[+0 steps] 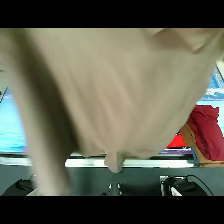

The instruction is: Fold the shirts.

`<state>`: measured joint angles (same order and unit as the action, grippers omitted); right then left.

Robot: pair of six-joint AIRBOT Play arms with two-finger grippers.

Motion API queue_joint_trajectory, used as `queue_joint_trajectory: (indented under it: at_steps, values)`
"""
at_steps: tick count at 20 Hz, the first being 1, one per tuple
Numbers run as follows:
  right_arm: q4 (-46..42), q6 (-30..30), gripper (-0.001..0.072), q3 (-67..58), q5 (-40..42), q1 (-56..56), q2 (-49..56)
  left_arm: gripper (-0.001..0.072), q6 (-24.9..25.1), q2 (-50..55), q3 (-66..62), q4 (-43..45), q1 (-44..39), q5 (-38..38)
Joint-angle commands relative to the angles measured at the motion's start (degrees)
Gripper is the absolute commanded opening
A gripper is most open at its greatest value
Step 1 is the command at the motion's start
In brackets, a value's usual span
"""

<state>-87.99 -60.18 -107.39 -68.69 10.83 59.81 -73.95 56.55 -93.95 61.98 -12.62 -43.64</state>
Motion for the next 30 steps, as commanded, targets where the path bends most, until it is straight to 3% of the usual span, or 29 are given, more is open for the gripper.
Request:
queue_joint_trajectory:
  at_steps: [1,4,6,8,11,12,13,14,15,17,18,19,20,21,22,25,30]
  values:
    - [-3.15,-2.36,0.0020,1.18,0.94,-0.02,14.14,0.0022,-1.05,10.10,6.93,2.62,0.04,-0.70]
    - [-2.84,-7.45,0.0021,1.18,5.57,-0.02,26.93,0.0025,-1.14,21.31,9.14,2.58,0.17,-1.36]
    - [-0.20,-12.07,0.0021,1.18,3.34,-0.02,33.05,0.0026,-3.50,28.13,9.11,2.45,0.04,-3.82]
    - [5.68,-12.70,0.0022,1.18,-0.76,-0.02,37.13,0.0026,-7.08,33.22,9.11,-0.26,-0.02,-7.17]
    - [10.54,-12.70,0.0031,1.16,-0.76,-0.07,40.85,0.0028,-10.23,38.21,9.11,-7.39,-0.07,-11.96]
    - [11.50,-12.68,0.0144,0.96,-1.07,-0.70,40.70,0.0160,-11.19,38.91,8.98,-9.60,0.46,-13.90]
    - [12.50,-11.98,0.0315,0.28,-2.45,-1.81,40.19,0.0452,-11.17,38.93,8.57,-10.40,1.46,-16.70]
    - [13.22,-8.55,0.0493,-0.81,-5.51,-3.69,39.28,0.0649,-10.99,38.75,7.34,-10.21,3.28,-21.70]
    - [13.33,-4.83,0.0548,-1.49,-9.44,-6.12,38.10,0.0620,-10.10,38.60,5.92,-9.64,5.62,-27.89]
    - [13.77,0.15,0.0546,-1.42,-21.88,-13.44,35.69,0.0503,-8.81,36.59,6.03,-7.82,10.71,-39.34]
    - [14.23,0.83,0.0449,-0.63,-27.32,-17.07,35.28,0.0503,-8.76,34.18,8.63,-5.70,12.55,-42.10]
    - [14.86,1.77,0.0415,1.70,-31.50,-20.17,34.73,0.0505,-8.70,31.06,13.22,-3.98,13.57,-42.23]
    - [15.78,2.01,0.0414,6.27,-32.96,-22.97,33.31,0.0531,-8.31,27.26,20.11,-3.43,14.01,-41.00]
    - [16.52,2.10,0.0411,12.02,-30.86,-24.85,31.17,0.0592,-8.31,23.67,27.69,-3.67,13.88,-38.66]
    - [16.68,2.80,0.0410,18.75,-27.71,-26.03,28.61,0.0609,-7.72,19.89,36.26,-4.44,12.98,-34.80]
    - [17.94,5.49,0.0409,34.21,-20.24,-26.27,23.37,0.0608,-3.43,13.33,55.39,-14.43,9.18,-23.21]
    - [18.80,5.97,0.0429,39.76,-16.65,-26.27,22.82,0.0608,-2.51,15.89,62.40,-23.78,-0.66,-11.56]
